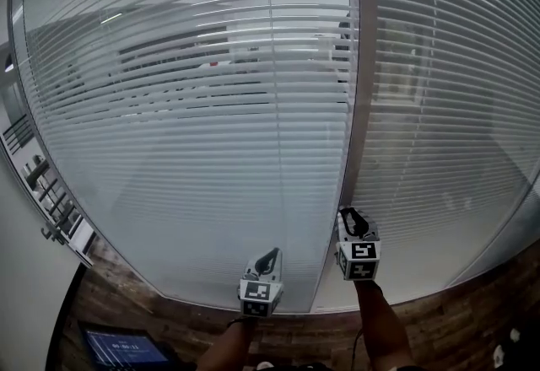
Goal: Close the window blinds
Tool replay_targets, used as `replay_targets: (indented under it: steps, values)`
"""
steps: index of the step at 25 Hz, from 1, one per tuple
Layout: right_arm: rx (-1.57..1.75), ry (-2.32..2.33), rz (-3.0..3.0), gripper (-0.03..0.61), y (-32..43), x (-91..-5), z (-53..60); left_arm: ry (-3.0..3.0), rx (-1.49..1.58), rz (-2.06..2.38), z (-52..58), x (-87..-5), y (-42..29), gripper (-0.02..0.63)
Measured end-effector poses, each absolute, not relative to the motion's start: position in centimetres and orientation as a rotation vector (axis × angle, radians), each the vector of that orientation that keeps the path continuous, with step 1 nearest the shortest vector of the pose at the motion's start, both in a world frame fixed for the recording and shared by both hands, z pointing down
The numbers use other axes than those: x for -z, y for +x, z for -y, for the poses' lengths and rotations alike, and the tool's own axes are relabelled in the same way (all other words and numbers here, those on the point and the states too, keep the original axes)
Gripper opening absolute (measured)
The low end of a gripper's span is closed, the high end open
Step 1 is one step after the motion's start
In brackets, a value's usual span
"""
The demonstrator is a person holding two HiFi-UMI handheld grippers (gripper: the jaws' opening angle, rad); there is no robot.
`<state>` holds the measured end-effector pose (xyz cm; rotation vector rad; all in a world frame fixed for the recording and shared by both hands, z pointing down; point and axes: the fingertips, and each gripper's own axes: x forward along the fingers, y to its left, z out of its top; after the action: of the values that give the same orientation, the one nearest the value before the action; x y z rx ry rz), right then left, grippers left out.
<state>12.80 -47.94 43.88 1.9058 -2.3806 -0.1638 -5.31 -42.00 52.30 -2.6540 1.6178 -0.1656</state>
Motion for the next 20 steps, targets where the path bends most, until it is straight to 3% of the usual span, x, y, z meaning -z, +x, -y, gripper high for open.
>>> replay_targets:
  steps: [5,20]
  values:
    - [0.227,1.808,2.346,0.123,12.9,-43.6,47.9,-2.662,0.167,-1.593,41.7,-52.4,-4.7,0.000]
    - [0.862,1.341,1.721,0.123,11.8,-44.4,48.0,-2.691,0.207,-1.551,41.1,-52.4,-3.7,0.000]
